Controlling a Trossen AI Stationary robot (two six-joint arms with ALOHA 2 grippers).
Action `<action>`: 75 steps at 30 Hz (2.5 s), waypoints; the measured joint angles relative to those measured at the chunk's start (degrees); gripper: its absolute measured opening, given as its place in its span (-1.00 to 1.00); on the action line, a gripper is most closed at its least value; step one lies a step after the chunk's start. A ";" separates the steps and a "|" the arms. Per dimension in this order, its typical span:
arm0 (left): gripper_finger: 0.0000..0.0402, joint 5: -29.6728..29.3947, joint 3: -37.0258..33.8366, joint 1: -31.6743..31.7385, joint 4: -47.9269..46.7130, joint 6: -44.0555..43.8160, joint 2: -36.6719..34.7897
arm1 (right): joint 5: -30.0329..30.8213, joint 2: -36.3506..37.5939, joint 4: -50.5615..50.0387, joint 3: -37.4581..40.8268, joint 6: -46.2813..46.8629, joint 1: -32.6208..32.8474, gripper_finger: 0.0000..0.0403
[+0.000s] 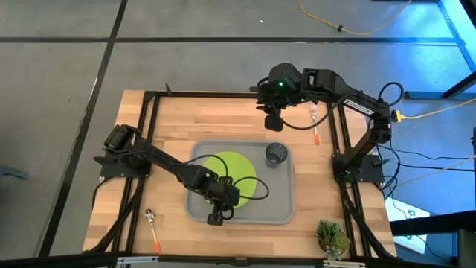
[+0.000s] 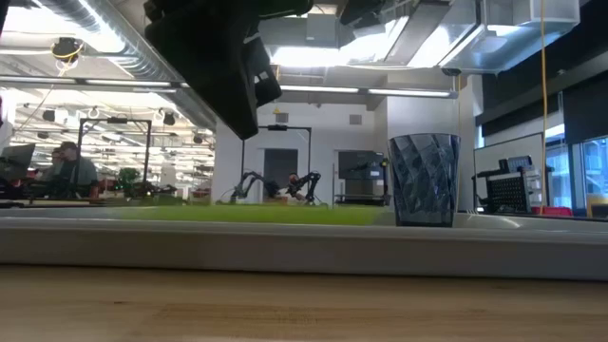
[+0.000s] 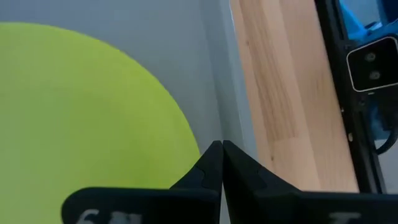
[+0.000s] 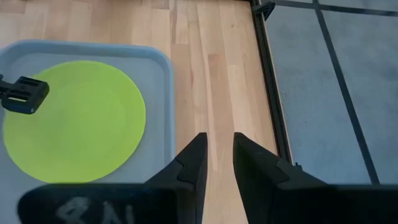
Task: Pick and place plate/cup/fork/spoon on tray
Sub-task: Put the green plate on the gray tray
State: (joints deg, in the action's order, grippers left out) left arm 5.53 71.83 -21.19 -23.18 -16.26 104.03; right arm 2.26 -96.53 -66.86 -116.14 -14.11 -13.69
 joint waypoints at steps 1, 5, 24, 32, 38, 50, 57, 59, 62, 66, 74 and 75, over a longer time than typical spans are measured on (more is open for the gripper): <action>-1.00 -0.05 -0.01 0.02 -0.39 -0.09 -0.26 | 0.00 0.00 -0.04 0.00 0.00 0.00 -0.61; -1.00 -3.05 0.41 0.22 -5.13 -2.28 -3.40 | 0.00 0.00 -0.28 0.00 0.30 -0.02 -0.61; -1.00 -6.00 -3.21 3.65 -36.06 -10.62 -9.90 | -0.92 0.00 -0.58 0.00 1.84 -0.02 -0.61; -1.00 -4.44 -8.95 4.42 -32.89 -8.72 -9.75 | -0.94 0.00 -0.56 0.00 1.84 0.00 -0.61; -1.00 -4.32 -11.73 4.42 -29.10 -6.99 -9.75 | -5.21 0.00 -0.69 0.00 1.39 -0.02 -0.61; -1.00 -2.81 -15.74 5.91 -20.58 -5.57 -9.76 | -14.82 0.00 -0.71 0.00 -1.29 -0.02 -0.61; -1.00 -2.86 -15.76 5.92 -15.06 -4.02 -9.75 | -14.91 0.00 -0.71 0.00 -1.36 -0.02 -0.61; -1.00 -2.98 -15.76 5.92 -13.17 -3.86 -9.77 | -14.91 0.00 -0.71 0.00 -1.38 -0.02 -0.61; -1.00 -3.01 -15.76 5.92 -11.21 -3.93 -9.75 | -14.91 0.00 -0.71 0.00 -1.36 -0.02 -0.61; -1.00 -3.47 -15.42 5.92 -14.49 -5.13 -10.46 | -14.91 -0.02 -0.72 0.00 -1.26 -0.02 -0.61; -1.00 -5.08 -12.93 6.88 -27.12 -5.62 -13.22 | -14.93 -0.02 -0.73 0.00 -1.16 -0.02 -0.61; -1.00 -4.61 -12.92 7.12 -27.12 -5.03 -12.95 | -14.93 -0.02 -0.74 0.00 -1.16 -0.02 -0.61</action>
State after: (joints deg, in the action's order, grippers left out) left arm 0.92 58.91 -14.07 -50.30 -21.29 91.08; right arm -12.67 -96.55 -67.59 -116.14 -15.27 -13.72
